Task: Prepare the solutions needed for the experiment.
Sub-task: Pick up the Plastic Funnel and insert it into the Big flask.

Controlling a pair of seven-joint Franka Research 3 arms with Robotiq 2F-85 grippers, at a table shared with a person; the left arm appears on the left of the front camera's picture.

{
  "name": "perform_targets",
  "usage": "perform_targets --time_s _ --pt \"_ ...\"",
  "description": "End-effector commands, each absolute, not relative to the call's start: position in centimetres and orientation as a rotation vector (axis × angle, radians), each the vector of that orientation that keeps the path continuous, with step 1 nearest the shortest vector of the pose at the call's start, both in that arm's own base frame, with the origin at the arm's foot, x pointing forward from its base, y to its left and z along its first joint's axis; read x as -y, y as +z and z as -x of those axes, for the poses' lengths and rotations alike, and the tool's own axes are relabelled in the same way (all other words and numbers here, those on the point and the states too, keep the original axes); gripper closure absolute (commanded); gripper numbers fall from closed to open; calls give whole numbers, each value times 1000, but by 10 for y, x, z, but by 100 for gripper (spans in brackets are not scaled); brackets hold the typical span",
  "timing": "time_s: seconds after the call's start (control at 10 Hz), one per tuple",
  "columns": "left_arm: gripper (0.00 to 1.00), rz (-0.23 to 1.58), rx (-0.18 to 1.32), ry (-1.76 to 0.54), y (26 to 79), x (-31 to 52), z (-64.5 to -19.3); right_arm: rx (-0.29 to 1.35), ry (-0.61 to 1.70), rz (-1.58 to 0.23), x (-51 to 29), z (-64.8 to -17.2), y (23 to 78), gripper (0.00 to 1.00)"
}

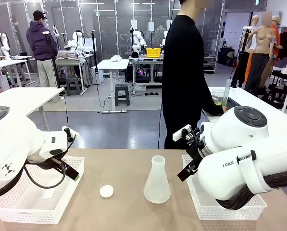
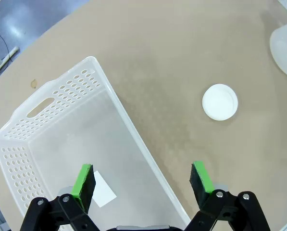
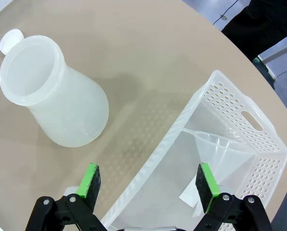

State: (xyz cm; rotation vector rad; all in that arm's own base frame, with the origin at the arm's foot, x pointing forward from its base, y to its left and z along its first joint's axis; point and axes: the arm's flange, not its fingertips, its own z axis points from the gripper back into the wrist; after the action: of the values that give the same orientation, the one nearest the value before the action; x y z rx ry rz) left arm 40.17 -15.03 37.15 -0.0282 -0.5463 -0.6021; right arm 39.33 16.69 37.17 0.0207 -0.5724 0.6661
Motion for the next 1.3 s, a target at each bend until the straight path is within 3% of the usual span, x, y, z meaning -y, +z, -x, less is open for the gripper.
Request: perform_targets --time_s 0.0,0.1,0.5,0.6,0.7,1.0,1.2 --pt "0 28 546 -602 372 150 -402 572 666 -21 -167 -393 372 0" --pt "0 131 584 -619 384 148 -405 623 571 -164 -160 -395 384 0" --pt "0 339 612 -498 413 120 -419 661 370 -367 -136 -401 419 0" --pt "0 335 608 -511 412 113 -421 614 282 -312 -134 -402 422 0" --pt "0 254 626 -499 418 140 -408 646 377 -291 -153 -395 423 0" --pt "0 293 623 -492 419 129 -409 640 343 -314 -145 -396 426 0" --pt "0 639 624 -369 414 108 -435 640 181 -458 -140 -418 418 0"
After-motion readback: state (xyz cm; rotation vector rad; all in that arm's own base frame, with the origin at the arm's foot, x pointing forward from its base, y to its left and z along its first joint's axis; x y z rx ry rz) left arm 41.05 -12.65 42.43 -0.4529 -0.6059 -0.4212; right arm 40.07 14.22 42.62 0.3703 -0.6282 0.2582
